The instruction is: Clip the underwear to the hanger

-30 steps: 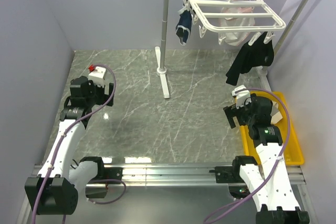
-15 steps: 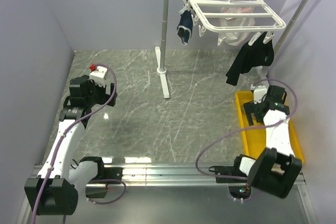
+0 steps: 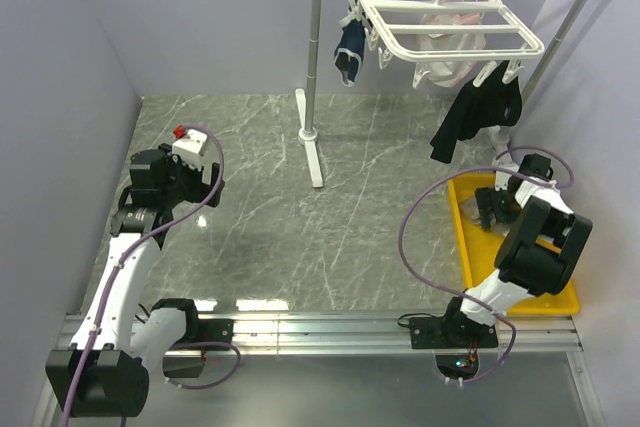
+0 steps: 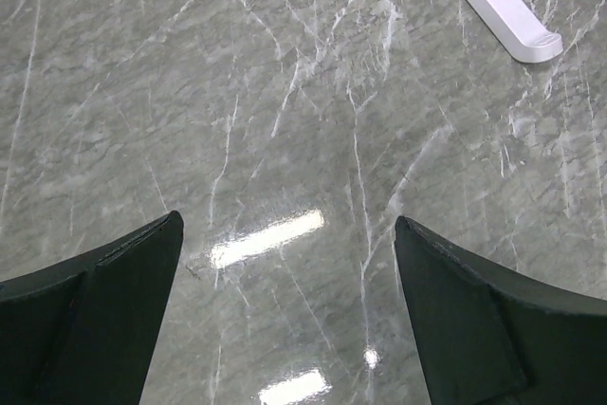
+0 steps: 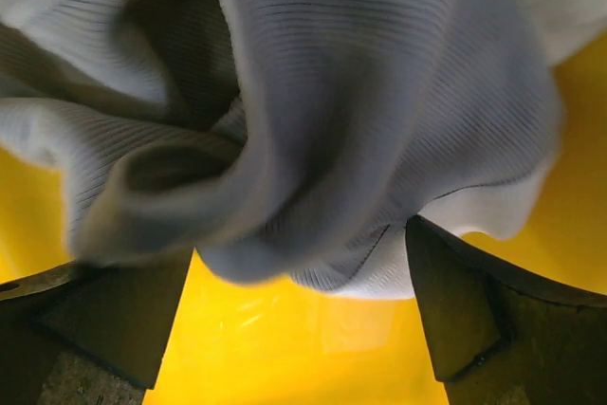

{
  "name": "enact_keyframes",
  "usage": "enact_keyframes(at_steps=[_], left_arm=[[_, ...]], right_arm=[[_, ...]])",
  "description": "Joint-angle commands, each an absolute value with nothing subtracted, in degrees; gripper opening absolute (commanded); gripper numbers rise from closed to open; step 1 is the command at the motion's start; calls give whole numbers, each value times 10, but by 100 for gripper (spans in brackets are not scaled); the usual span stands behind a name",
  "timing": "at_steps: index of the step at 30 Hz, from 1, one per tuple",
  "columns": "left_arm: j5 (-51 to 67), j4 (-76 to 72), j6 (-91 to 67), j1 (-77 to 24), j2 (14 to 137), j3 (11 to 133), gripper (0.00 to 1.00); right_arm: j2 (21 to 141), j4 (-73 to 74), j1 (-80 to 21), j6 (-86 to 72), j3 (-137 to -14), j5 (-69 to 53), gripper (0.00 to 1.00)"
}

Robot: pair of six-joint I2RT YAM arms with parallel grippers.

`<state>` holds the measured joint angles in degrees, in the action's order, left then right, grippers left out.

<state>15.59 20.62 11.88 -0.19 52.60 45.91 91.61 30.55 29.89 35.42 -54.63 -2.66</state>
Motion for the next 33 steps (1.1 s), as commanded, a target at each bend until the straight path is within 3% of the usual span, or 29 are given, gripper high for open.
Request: enact_keyframes(at_steps=[1,4,5,7,9,10,11,17,25,29,33], left_arm=[[160,202,134,-1,505,461,99],[159,209,137,-1,509,464,99],[157,210,138,-1,511,466,99],[156,210,139,-1,512,467,99],[156,214,141,-1,516,470,99],[158,215,142,-1,517,472,99],[160,218,141,-1,521,474,99],[188,229,131,-1,542,493,99],[211,250,111,-1,577,524,99],[243,263,86,-1,586,540,99],[285,285,61,15,602,576,99]], right_arm=[[938,285,309,346,-566,-55,97],[954,291,319,354,-560,-72,86],[954,300,326,361,-558,-78,71],[945,308,333,367,-550,-87,54],[926,332,347,386,-542,-105,28],[899,342,351,390,-534,-109,10],[883,350,356,403,-529,-116,0],[686,452,394,503,-507,-165,0],[554,618,381,617,-569,-266,0],[525,687,317,632,-601,-305,0],[497,647,144,552,-612,-294,0]])
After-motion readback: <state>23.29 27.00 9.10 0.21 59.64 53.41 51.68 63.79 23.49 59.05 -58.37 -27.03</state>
